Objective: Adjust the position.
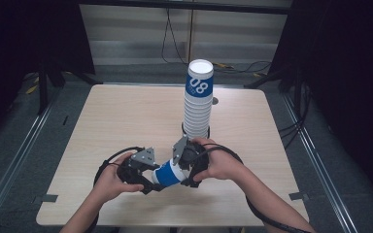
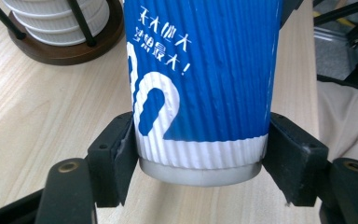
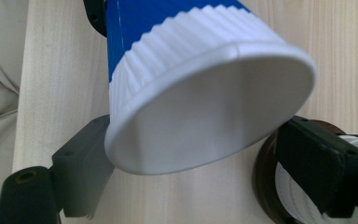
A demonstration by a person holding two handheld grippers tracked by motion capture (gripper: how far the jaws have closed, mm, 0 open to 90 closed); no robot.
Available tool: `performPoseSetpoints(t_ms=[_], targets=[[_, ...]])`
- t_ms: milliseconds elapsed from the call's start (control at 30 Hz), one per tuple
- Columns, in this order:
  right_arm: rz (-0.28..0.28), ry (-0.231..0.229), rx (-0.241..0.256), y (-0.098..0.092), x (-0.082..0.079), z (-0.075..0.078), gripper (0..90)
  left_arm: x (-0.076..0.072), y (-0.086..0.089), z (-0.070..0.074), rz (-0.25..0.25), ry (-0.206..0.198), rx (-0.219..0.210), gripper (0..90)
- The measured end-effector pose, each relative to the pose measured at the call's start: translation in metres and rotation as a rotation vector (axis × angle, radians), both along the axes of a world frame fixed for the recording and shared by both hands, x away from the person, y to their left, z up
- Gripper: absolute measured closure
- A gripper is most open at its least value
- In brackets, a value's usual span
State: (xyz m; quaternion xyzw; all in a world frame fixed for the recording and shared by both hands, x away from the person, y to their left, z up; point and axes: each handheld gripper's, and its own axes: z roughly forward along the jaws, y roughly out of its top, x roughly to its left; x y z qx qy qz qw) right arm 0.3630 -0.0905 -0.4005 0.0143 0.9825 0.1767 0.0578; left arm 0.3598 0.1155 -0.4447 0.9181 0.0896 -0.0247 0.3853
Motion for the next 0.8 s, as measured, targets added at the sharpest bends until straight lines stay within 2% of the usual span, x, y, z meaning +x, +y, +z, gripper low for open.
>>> performPoseSetpoints(t_ms=[267,333,500,700,800], targets=[[-0.039,0.02,0.073,-0.012,0.0,-0.005,13.6,0.002,0.003,0.0,0.015,0.024,-0.013,31.2],[-0.058,0.027,0.096,-0.015,-0.001,-0.005,13.7,0.003,0.004,0.0,0.001,0.017,0.0,31.2],[-0.068,0.038,0.15,-0.021,-0.001,-0.009,13.6,0.002,0.004,-0.001,0.021,0.028,-0.026,31.2],[-0.085,0.043,0.192,-0.026,-0.002,-0.01,13.6,0.004,0.006,0.0,0.012,0.029,-0.016,31.1],[-0.105,0.05,0.222,-0.029,-0.002,-0.011,13.5,0.003,0.006,-0.001,0.024,0.039,-0.034,31.1]])
